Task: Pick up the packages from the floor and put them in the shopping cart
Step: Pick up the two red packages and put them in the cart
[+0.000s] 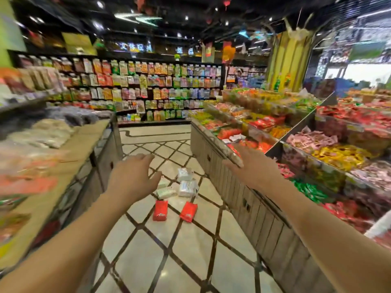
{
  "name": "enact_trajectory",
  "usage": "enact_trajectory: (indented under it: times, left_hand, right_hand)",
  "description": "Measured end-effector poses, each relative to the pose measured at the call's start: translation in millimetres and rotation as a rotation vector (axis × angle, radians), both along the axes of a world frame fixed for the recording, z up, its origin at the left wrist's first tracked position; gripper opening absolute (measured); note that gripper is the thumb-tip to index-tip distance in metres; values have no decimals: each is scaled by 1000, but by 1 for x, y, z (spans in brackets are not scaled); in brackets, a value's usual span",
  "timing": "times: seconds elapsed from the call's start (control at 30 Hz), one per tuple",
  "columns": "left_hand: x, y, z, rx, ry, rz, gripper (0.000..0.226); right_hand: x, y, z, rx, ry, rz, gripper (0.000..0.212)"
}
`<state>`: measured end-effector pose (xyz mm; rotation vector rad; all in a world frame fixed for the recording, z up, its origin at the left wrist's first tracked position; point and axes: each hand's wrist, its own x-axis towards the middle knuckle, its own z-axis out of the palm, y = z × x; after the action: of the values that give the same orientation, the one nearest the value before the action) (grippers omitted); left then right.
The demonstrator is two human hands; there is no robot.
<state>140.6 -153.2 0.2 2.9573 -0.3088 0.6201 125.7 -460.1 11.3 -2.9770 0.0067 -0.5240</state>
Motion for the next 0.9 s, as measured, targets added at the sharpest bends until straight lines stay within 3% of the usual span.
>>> enact_trajectory:
  times: [0.17, 0.37, 0.5, 0.9]
  left_hand:
    - [78, 38, 2, 33, -4, 39, 62]
    - [196, 50, 14, 19, 5, 85, 62]
    - [277, 61, 16, -5, -2, 85, 62]
    - [512, 104, -71, -55, 41, 16, 55]
  right_hand:
    - [101, 39, -7, -54, -104, 51, 78]
    - [249, 66, -21, -48, -62, 102, 93]
    - [343, 79, -31, -49, -53, 109, 88]
    - [547, 115, -101, -75, 6, 63, 86]
